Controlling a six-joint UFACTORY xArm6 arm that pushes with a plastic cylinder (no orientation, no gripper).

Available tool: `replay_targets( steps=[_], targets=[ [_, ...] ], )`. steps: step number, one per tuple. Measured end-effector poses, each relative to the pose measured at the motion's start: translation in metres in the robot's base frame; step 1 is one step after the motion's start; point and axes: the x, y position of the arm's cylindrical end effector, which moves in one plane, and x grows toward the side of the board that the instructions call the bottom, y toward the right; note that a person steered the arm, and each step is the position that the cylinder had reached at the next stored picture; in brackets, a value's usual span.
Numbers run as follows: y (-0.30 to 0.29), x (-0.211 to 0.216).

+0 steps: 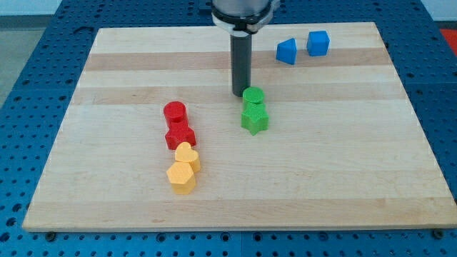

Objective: Push the blue triangle into the green circle

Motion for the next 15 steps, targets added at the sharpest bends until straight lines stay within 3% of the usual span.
replay_targets(
  steps=[2,4,6,9,12,13,15],
  targets=[
    [0.005,-0.024],
    [0.095,-0.049],
    [0.117,-0.095],
    [0.076,-0.121],
    [0.100,-0.161],
    [0.072,-0.169],
    [0.045,-0.095]
  ],
)
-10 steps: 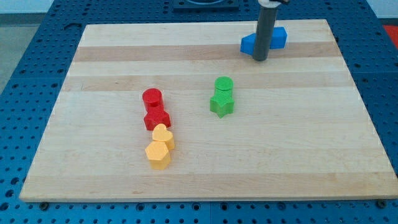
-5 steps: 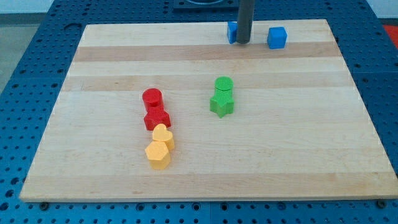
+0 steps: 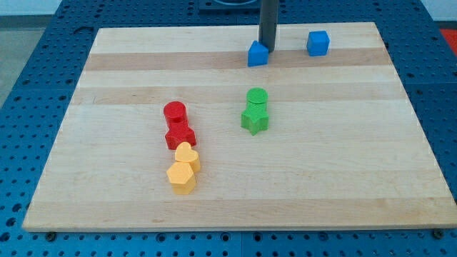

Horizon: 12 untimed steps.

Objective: Push the blue triangle into the green circle

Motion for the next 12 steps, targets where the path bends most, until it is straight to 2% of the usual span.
replay_targets(
  steps=[1,3,8,9,10,11,12],
  targets=[
    [-0.002,0.014],
    [-0.028,-0.016],
    [-0.056,0.052],
    [-0.059,0.077],
    [-0.079,0.084],
    [-0.115,0.062],
    [-0.117,0.044]
  ],
)
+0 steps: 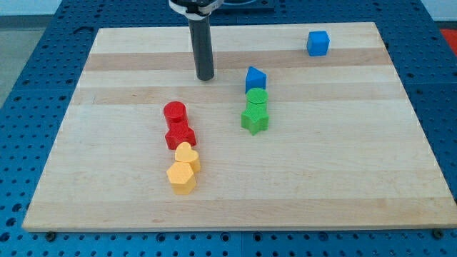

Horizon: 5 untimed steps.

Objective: Push the blue triangle into the green circle

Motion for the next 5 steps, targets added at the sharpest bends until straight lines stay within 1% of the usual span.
replay_targets(
  steps=[1,2,4,5],
  targets=[
    [0.036,-0.008],
    [0.056,-0.006],
    [0.060,0.041],
    [0.046,0.024]
  ],
)
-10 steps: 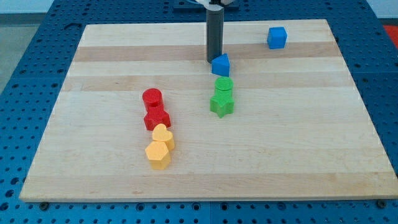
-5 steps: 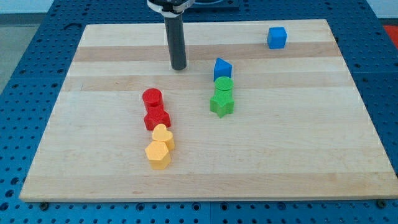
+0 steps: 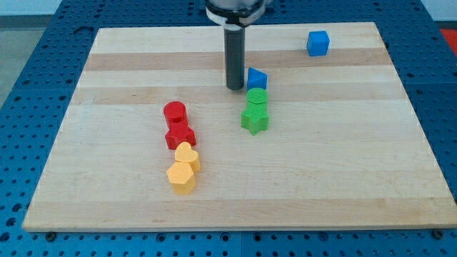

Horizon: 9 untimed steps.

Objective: Push the blue triangle into the green circle

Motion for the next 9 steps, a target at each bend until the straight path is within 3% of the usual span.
replay_targets(
  steps=[2,5,7,9],
  targets=[
    [0.012,-0.053],
    [0.033,-0.007],
    [0.044,-0.021],
    [0.116,-0.033]
  ],
)
